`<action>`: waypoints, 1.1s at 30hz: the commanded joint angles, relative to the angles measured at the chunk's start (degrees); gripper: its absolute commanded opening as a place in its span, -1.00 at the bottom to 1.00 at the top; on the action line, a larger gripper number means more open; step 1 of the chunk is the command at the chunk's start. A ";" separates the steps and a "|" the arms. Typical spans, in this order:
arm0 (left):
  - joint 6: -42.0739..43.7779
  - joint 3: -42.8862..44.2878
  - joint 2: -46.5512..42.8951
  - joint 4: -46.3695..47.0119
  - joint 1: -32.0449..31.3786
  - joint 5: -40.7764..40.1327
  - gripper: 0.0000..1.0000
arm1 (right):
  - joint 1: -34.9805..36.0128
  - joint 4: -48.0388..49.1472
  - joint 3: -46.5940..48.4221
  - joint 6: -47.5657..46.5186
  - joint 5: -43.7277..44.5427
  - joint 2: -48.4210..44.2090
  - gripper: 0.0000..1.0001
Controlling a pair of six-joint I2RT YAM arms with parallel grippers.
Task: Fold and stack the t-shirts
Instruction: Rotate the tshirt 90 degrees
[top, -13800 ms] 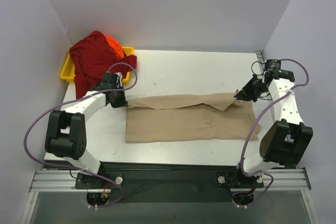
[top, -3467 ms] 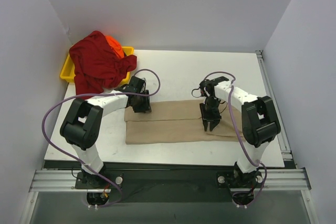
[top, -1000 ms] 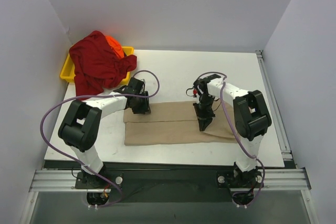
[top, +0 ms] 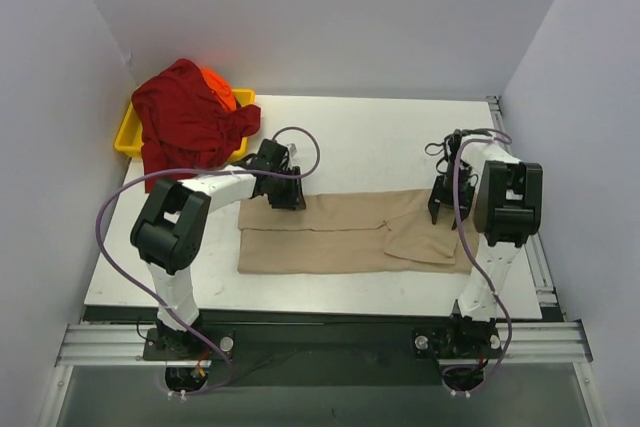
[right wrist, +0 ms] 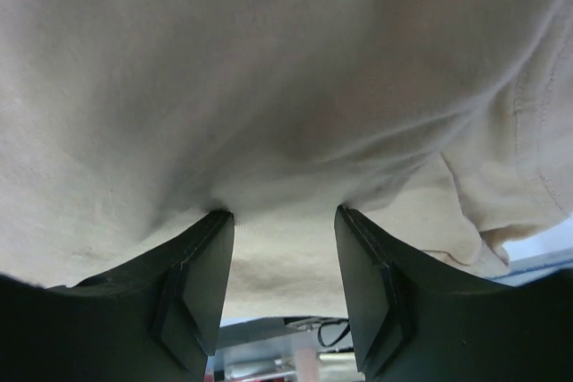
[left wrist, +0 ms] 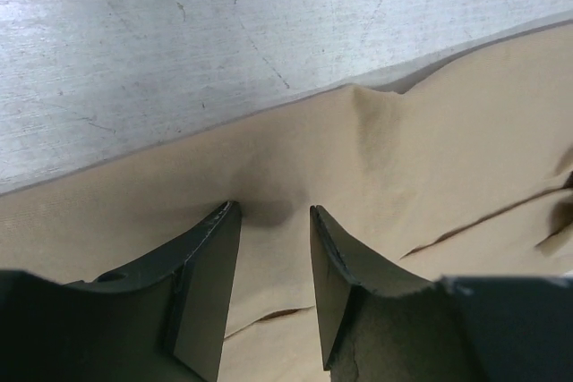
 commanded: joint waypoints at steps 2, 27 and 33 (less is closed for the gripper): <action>0.12 0.17 4.93 -1.90 1.29 -0.72 -0.04 | 0.28 -0.74 7.12 1.67 4.27 5.08 -0.02; 1.61 10.90 4.76 -5.33 1.47 -1.07 -0.03 | -2.97 -4.52 10.94 -0.88 -0.91 -8.86 -0.05; 1.26 9.14 3.71 -4.80 0.59 -0.98 -0.03 | -4.63 -0.30 -4.71 0.44 -0.56 -16.43 -0.24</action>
